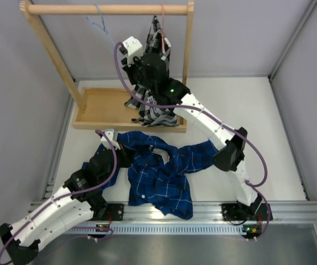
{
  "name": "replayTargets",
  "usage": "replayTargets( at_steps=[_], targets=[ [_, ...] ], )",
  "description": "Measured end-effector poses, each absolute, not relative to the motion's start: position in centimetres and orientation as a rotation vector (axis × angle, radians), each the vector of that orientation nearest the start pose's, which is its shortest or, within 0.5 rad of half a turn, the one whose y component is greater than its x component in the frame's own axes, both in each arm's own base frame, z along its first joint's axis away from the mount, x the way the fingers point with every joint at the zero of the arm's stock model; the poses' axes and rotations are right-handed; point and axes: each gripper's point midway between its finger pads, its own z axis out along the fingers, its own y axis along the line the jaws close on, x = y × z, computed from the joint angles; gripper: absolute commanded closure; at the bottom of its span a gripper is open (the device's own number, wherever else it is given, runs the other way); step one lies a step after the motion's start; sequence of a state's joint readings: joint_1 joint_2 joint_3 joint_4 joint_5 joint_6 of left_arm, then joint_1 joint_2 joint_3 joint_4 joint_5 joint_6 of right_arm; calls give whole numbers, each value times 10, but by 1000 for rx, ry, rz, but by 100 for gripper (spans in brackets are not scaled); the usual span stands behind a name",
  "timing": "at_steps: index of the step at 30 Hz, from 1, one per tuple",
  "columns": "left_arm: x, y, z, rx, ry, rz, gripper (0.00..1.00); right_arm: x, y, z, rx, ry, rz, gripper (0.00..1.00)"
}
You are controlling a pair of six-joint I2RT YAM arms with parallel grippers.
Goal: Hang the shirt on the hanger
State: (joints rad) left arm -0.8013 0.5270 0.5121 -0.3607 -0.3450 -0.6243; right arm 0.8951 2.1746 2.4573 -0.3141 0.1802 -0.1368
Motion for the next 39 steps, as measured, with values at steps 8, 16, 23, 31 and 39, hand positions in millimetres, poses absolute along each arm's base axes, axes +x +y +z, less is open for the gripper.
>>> replayTargets(
  at_steps=[8, 16, 23, 31, 39],
  targets=[
    [203, -157, 175, -57, 1978, -609, 100, 428, 477, 396, -659, 1494, 460, 100],
    [202, -156, 170, -55, 1988, -602, 100, 430, 481, 407, -569, 1466, 489, 100],
    [201, -158, 169, -45, 1994, -613, 100, 430, 483, 414, -532, 1449, 516, 100],
    [200, -159, 168, -42, 1996, -617, 100, 423, 479, 415, -533, 1451, 543, 100],
    [200, -159, 168, -39, 1997, -621, 100, 403, 469, 452, -532, 1390, 601, 100]
  ],
)
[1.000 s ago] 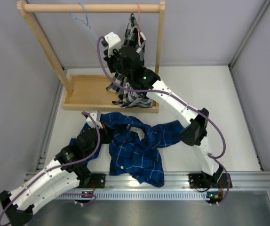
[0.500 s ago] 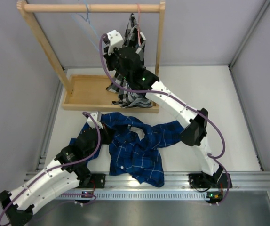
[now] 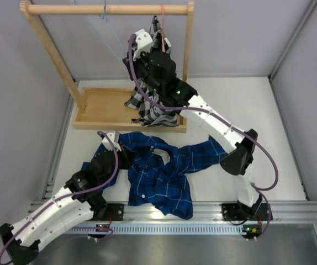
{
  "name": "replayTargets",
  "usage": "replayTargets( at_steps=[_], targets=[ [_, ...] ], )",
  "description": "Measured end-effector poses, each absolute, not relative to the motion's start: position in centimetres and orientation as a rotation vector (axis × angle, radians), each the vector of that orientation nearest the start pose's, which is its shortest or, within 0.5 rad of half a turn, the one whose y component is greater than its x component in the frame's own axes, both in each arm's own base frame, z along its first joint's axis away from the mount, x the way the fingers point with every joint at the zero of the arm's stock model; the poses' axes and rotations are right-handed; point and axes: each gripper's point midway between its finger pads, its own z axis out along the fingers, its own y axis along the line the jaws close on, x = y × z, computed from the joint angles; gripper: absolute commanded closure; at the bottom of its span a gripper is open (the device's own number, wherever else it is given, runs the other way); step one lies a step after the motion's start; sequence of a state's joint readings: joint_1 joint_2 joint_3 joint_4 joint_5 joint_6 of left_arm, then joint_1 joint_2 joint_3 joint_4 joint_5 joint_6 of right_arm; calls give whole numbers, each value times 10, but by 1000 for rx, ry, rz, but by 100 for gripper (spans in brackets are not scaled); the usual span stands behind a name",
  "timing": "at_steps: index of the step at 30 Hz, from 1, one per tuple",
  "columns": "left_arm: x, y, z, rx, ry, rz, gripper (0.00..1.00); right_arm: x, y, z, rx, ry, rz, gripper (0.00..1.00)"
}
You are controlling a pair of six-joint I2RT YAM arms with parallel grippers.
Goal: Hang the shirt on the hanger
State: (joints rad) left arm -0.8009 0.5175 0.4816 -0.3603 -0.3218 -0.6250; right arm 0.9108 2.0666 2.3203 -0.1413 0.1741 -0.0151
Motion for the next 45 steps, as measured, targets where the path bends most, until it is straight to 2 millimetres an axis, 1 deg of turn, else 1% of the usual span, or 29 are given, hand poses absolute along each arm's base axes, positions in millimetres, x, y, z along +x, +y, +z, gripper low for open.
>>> replayTargets(
  at_steps=[2, 5, 8, 11, 15, 17, 20, 21, 24, 26, 28, 29, 30, 31, 33, 36, 38, 41, 45],
  targets=[
    [200, -159, 168, -39, 1997, -621, 100, 399, 467, 458, -533, 1381, 614, 100],
    [200, -159, 168, -40, 1997, -621, 100, 392, 465, 463, -535, 1383, 638, 100],
    [200, -160, 169, -44, 2002, -621, 100, 383, 461, 463, -550, 1402, 654, 100],
    [203, -161, 176, -53, 2002, -618, 100, 368, 449, 458, -576, 1433, 668, 100],
    [210, -162, 192, -91, 1984, -608, 100, 335, 420, 457, -628, 1455, 695, 100],
    [215, -161, 199, -113, 1977, -587, 100, 314, 402, 459, -659, 1456, 717, 100],
    [223, -161, 205, -126, 1986, -545, 100, 282, 372, 454, -696, 1465, 738, 100],
    [226, -163, 207, -129, 1990, -533, 100, 271, 361, 448, -707, 1477, 739, 100],
    [236, -168, 207, -127, 2018, -485, 100, 233, 313, 427, -732, 1520, 733, 100],
    [242, -169, 203, -121, 2039, -459, 100, 203, 275, 409, -721, 1541, 745, 100],
    [248, -168, 199, -124, 2060, -440, 100, 174, 240, 385, -696, 1554, 775, 100],
    [252, -167, 196, -128, 2075, -435, 100, 163, 227, 372, -687, 1563, 790, 100],
    [256, -166, 193, -134, 2091, -432, 100, 147, 211, 356, -677, 1564, 819, 100],
    [259, -165, 190, -138, 2108, -431, 100, 134, 200, 342, -672, 1568, 848, 100],
    [264, -162, 183, -146, 2139, -433, 100, 116, 188, 317, -669, 1583, 902, 100],
    [268, -161, 178, -152, 2166, -447, 100, 102, 180, 283, -678, 1677, 932, 100],
    [270, -161, 179, -150, 2171, -465, 100, 96, 176, 267, -684, 1740, 940, 100],
    [271, -166, 183, -140, 2177, -498, 100, 88, 172, 259, -681, 1782, 959, 100],
    [269, -171, 186, -116, 2180, -536, 100, 87, 172, 252, -670, 1828, 962, 100]
  ],
)
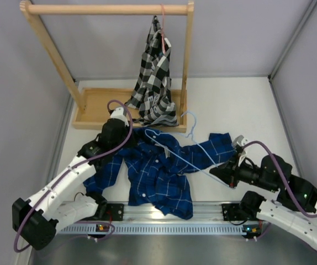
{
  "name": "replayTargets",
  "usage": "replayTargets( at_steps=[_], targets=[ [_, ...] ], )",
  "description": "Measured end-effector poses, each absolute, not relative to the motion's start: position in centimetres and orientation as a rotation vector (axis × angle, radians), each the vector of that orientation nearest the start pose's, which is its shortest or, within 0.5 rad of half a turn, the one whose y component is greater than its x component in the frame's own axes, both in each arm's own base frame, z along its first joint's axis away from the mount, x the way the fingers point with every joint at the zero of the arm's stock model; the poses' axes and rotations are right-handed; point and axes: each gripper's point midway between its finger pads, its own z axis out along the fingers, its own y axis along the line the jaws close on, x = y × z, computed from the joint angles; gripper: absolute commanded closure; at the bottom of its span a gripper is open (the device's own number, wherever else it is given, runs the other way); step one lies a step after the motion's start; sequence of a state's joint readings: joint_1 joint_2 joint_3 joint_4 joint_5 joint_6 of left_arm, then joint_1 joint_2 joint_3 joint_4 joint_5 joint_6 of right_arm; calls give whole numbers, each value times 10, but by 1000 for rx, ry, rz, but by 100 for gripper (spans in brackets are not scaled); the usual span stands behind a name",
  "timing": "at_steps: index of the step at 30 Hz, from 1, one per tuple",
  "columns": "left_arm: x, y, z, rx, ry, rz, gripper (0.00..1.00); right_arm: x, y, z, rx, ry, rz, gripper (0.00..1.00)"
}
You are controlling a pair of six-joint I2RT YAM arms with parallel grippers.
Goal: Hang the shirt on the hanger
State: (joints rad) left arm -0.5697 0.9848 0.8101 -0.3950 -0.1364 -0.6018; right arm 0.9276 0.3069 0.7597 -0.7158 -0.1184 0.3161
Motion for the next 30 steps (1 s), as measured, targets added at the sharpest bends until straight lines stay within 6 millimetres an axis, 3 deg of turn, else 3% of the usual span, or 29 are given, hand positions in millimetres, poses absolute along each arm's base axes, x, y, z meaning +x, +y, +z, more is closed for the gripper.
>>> replayTargets(
  at_steps=[9, 12, 18, 24, 30],
  targets=[
    [253, -192, 211, 24, 2151, -697, 100, 99, 192, 220, -731, 2003, 903, 100],
    [242, -207, 227, 124, 2129, -801, 100, 103, 206, 222, -779, 1978, 922, 100],
    [212, -221, 272, 312, 2051, -951, 100, 111, 253, 237, -919, 1843, 1049, 100],
    [181, -213, 320, 466, 1960, -985, 100, 120, 292, 241, -1032, 1725, 1130, 100],
    [167, -196, 334, 542, 1960, -904, 100, 120, 307, 260, -1071, 1544, 1184, 100]
  ],
)
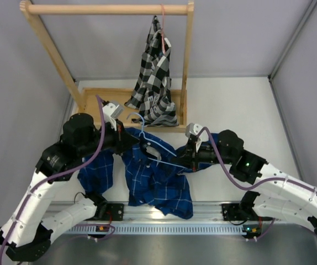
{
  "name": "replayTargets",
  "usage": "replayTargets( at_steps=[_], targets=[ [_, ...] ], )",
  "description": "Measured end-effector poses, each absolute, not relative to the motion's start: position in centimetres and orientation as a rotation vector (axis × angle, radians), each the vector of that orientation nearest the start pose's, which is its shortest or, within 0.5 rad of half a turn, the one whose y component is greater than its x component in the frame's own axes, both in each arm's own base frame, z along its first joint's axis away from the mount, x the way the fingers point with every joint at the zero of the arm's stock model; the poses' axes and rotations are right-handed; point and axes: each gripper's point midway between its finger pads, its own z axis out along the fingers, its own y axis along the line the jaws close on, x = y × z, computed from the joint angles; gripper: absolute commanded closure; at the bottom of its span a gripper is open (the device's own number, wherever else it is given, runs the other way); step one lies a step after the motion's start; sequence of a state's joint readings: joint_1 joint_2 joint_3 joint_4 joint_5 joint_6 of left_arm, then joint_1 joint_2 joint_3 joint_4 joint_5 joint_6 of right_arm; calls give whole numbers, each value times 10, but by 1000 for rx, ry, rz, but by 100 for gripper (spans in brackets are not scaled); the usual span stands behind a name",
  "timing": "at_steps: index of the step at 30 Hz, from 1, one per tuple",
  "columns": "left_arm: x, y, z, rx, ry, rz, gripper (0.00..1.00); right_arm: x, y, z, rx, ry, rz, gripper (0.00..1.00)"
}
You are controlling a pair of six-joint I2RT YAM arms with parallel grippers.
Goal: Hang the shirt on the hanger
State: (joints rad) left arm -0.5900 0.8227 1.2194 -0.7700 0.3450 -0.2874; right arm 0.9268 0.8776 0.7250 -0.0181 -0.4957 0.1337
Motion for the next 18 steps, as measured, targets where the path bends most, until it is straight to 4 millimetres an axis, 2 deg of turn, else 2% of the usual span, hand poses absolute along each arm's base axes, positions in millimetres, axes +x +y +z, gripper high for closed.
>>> replayTargets(
  at_steps=[5, 9, 13, 17, 18],
  targets=[
    [163, -185, 349, 586, 1952, -828, 100, 126, 318, 267, -1074, 1482, 1193, 100],
    [158, -186, 347, 642, 1957, -831, 100, 129, 327, 271, -1063, 1455, 1225, 100],
    [157, -191, 344, 693, 1962, -850, 100, 132, 329, 266, -1038, 1462, 1229, 100],
    [157, -195, 339, 731, 1978, -861, 78, 134, 322, 258, -1001, 1464, 1204, 100],
    [157, -195, 338, 739, 1980, -863, 64, 133, 320, 259, -993, 1458, 1205, 100]
  ],
)
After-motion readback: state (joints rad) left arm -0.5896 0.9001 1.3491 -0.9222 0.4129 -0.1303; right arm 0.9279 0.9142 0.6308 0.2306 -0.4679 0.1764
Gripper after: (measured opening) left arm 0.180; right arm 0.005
